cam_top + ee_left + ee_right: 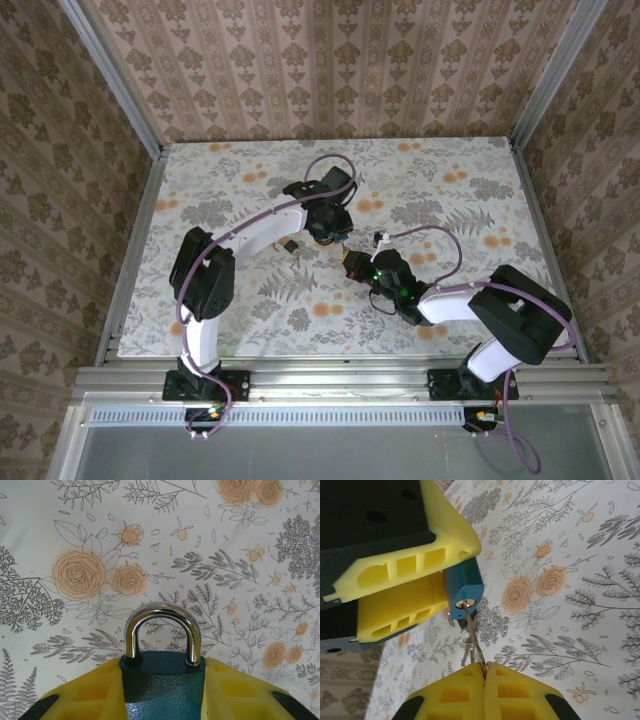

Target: Unlock with the key

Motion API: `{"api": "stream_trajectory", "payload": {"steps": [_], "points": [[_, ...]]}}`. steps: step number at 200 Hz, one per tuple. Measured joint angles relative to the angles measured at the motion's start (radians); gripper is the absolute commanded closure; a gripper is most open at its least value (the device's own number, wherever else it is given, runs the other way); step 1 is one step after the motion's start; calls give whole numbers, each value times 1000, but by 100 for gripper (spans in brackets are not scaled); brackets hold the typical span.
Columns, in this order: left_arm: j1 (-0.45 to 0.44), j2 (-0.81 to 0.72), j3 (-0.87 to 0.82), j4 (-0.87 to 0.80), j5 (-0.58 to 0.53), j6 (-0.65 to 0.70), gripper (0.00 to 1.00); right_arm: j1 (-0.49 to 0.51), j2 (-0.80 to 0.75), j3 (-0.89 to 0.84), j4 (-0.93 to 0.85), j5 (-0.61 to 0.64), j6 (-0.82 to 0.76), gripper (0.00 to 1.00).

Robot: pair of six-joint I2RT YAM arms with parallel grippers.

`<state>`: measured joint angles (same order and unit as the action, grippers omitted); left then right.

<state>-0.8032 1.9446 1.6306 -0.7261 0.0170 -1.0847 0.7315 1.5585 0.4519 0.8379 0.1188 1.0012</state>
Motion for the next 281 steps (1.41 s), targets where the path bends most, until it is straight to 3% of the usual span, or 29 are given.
{"api": "stream_trajectory", "payload": {"steps": [119, 229, 281], "points": [[1, -1, 0, 39, -5, 1, 82, -48, 39, -31, 140, -66, 125, 100], [0, 48, 131, -114, -55, 46, 82, -55, 126, -32, 298, -109, 183, 100], [-2, 54, 130, -122, -57, 50, 82, -55, 118, -33, 277, -117, 163, 100]]}}
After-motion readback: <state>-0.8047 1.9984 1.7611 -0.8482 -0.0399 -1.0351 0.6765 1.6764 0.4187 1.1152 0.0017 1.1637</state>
